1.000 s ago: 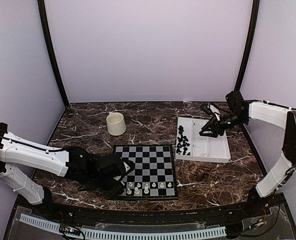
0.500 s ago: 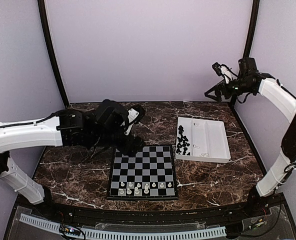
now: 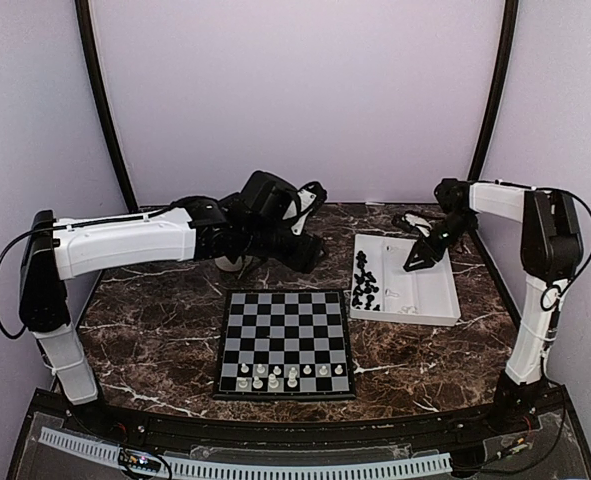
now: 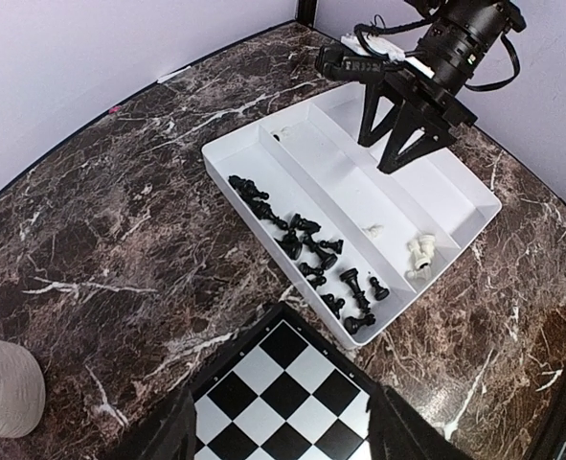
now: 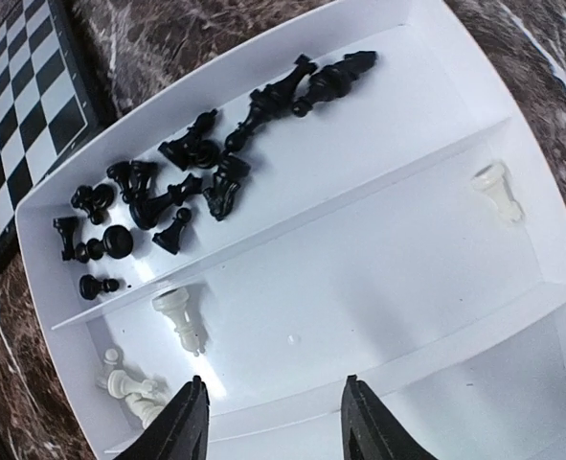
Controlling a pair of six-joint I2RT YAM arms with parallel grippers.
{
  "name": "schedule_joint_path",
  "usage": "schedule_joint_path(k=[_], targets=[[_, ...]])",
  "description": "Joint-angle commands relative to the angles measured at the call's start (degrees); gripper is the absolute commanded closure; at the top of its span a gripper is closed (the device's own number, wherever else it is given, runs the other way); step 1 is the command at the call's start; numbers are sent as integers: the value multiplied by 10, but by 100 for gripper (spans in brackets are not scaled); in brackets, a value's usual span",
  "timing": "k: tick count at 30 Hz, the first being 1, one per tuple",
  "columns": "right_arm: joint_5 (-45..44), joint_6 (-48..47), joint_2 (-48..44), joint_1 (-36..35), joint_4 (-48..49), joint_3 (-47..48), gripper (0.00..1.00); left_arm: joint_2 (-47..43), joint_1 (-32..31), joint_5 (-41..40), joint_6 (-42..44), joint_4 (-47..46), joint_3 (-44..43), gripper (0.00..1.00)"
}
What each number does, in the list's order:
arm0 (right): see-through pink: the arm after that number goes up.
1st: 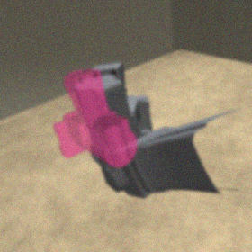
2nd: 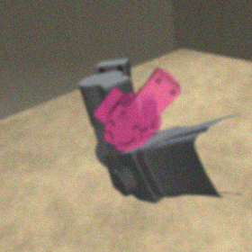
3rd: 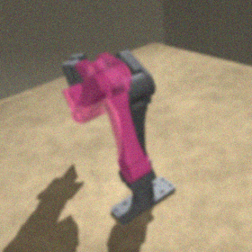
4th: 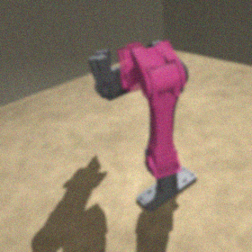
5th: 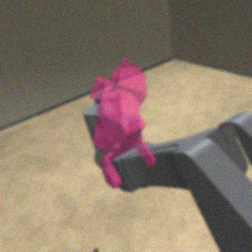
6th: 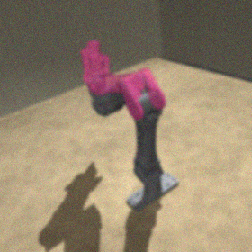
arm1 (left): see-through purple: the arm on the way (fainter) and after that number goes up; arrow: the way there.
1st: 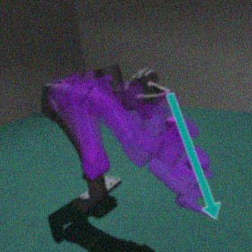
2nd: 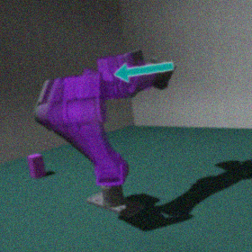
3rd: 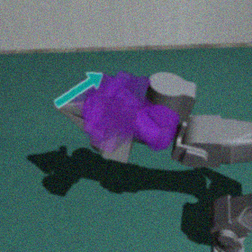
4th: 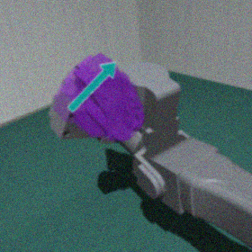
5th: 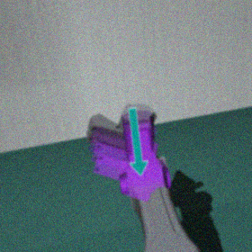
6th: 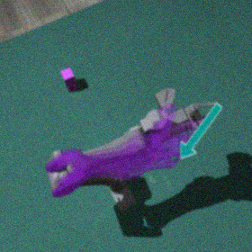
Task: Set up the chess pieces on the board
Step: Pick up the bishop from the storage box.
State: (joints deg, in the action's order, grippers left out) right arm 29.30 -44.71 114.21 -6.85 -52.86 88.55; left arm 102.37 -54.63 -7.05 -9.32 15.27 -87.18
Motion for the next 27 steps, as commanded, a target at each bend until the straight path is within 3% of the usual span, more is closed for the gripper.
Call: schedule_joint_path(k=[1, 27], targets=[[-30, -84, -32, -32, 3, -29, 52, 16, 22, 42, 16, -13, -36, 36], [-92, -24, 8, -128, 102, -86, 58, 18, 43, 66, -8, -27, -20, 36]])
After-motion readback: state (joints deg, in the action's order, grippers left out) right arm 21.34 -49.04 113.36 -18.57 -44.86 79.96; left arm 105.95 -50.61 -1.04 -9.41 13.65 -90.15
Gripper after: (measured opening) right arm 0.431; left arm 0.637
